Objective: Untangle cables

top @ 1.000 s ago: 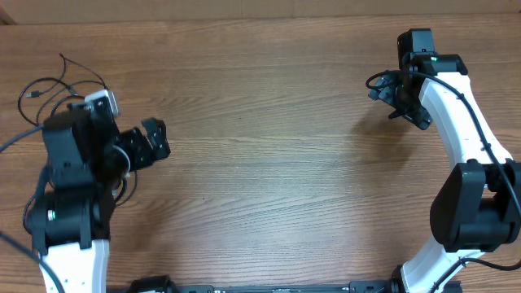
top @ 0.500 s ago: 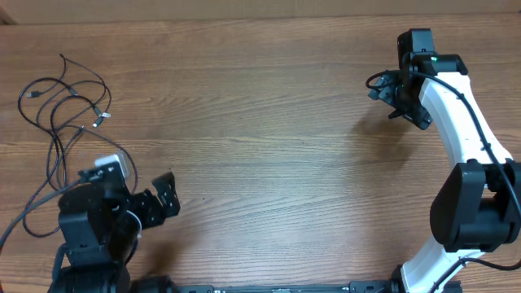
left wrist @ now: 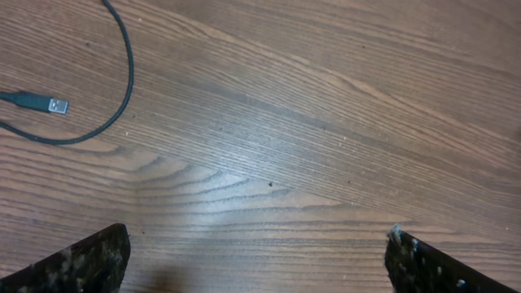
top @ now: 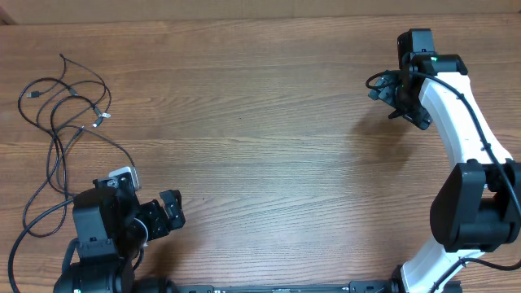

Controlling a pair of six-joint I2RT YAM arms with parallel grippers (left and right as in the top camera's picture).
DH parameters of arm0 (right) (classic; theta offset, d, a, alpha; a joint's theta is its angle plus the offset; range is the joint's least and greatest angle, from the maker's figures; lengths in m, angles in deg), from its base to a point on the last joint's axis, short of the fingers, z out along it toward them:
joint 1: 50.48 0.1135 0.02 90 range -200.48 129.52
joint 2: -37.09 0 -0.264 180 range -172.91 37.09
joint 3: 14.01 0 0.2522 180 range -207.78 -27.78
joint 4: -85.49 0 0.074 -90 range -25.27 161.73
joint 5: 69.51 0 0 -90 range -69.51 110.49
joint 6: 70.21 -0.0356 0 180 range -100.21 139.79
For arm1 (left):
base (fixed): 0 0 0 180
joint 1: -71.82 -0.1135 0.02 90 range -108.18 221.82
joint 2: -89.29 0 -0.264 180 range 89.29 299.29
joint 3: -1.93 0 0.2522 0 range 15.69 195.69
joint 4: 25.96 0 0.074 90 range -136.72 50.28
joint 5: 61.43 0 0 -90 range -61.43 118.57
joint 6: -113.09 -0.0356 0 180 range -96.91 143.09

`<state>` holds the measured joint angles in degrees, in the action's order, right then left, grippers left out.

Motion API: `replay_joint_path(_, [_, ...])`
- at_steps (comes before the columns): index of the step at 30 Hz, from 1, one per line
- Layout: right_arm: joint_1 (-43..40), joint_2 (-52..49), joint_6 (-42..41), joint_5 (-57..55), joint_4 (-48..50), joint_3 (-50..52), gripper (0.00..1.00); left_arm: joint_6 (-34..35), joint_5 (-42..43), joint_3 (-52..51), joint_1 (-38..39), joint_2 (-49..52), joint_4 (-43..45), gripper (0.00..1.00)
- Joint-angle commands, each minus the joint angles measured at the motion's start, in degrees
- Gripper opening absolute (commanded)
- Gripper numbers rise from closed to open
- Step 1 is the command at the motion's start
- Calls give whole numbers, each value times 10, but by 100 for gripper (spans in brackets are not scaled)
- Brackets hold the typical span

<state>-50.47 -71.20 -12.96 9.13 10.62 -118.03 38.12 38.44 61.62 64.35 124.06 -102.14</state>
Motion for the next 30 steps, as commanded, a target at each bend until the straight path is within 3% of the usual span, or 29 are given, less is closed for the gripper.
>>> replay_joint_path(1, [-1, 9, 2, -6, 2, 3, 100, 6, 1, -14, 3, -5, 0, 100])
replay_joint_path(10, [-1, 9, 2, -6, 2, 3, 100, 6, 1, -36, 3, -24, 1, 99])
replay_joint_path(30, [-1, 9, 2, -6, 2, 3, 100, 6, 1, -37, 3, -221, 16, 100])
